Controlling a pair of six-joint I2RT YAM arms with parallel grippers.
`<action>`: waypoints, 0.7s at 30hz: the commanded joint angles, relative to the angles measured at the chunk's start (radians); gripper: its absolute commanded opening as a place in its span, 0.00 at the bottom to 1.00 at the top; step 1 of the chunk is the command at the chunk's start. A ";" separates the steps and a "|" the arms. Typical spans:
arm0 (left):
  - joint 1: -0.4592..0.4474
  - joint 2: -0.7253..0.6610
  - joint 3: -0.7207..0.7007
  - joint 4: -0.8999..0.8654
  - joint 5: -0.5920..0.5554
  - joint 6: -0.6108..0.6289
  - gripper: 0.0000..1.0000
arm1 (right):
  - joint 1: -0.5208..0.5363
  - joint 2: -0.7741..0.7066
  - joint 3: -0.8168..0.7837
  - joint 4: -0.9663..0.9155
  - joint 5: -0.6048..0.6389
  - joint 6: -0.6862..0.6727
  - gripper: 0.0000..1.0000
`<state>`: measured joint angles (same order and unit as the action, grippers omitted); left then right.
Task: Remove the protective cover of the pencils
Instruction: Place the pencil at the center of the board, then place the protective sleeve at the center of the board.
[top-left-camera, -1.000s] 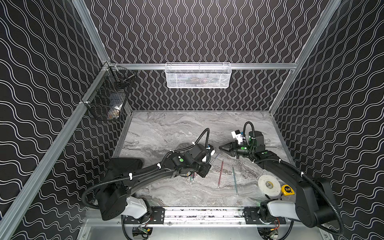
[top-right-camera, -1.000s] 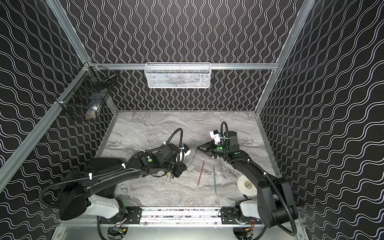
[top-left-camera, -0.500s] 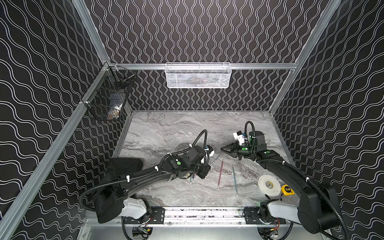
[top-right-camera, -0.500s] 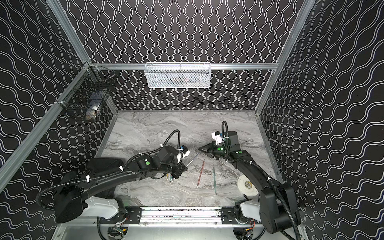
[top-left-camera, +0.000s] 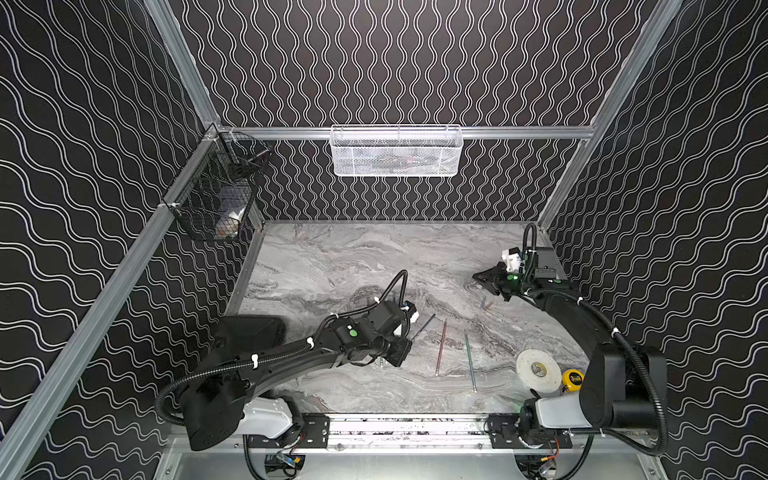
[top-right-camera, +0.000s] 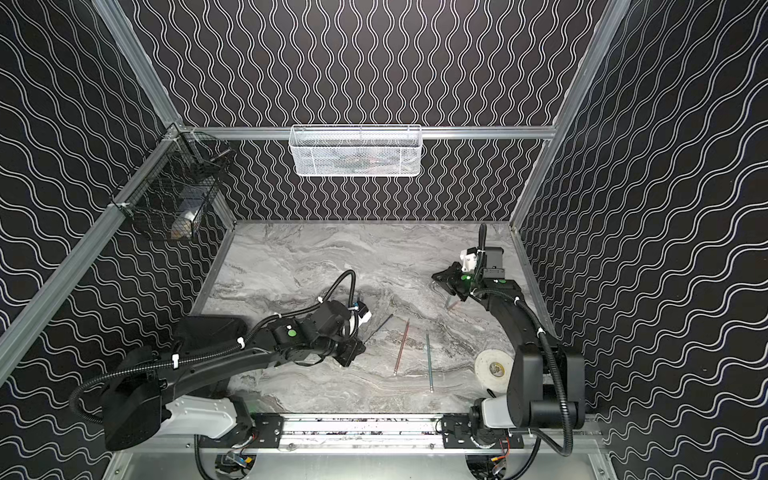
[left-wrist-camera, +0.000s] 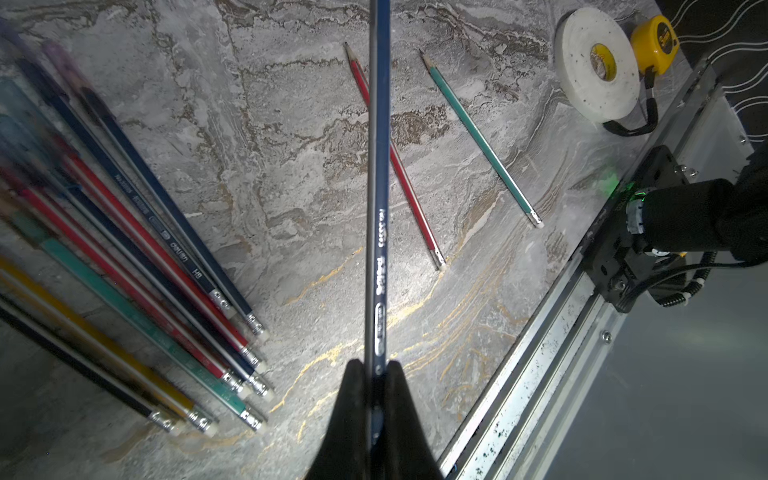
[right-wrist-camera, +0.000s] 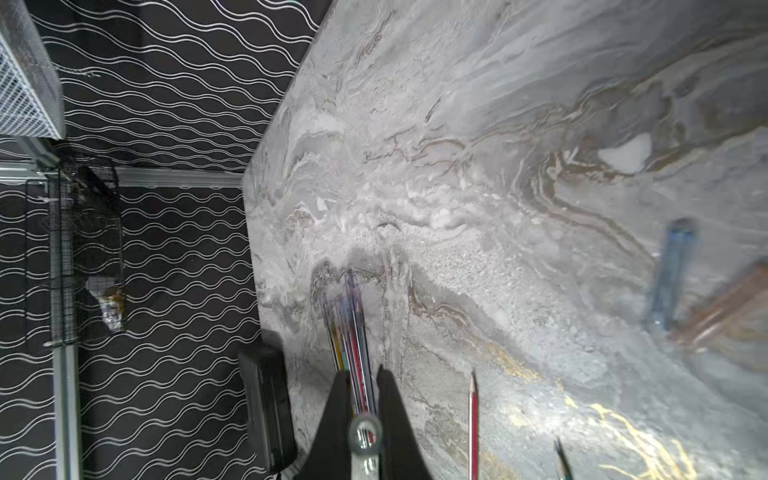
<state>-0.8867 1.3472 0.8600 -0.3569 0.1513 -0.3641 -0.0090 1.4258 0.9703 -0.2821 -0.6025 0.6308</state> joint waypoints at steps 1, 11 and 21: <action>0.002 0.027 0.033 -0.003 -0.020 0.002 0.00 | -0.022 -0.006 0.009 -0.144 0.155 -0.048 0.00; 0.003 0.137 0.027 0.172 -0.059 -0.137 0.00 | -0.092 -0.055 -0.131 -0.208 0.303 -0.013 0.00; 0.003 0.187 0.026 0.210 -0.108 -0.136 0.00 | -0.128 -0.001 -0.115 -0.249 0.414 -0.057 0.00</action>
<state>-0.8845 1.5143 0.8883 -0.1848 0.0654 -0.4969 -0.1272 1.4063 0.8391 -0.5041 -0.2333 0.6003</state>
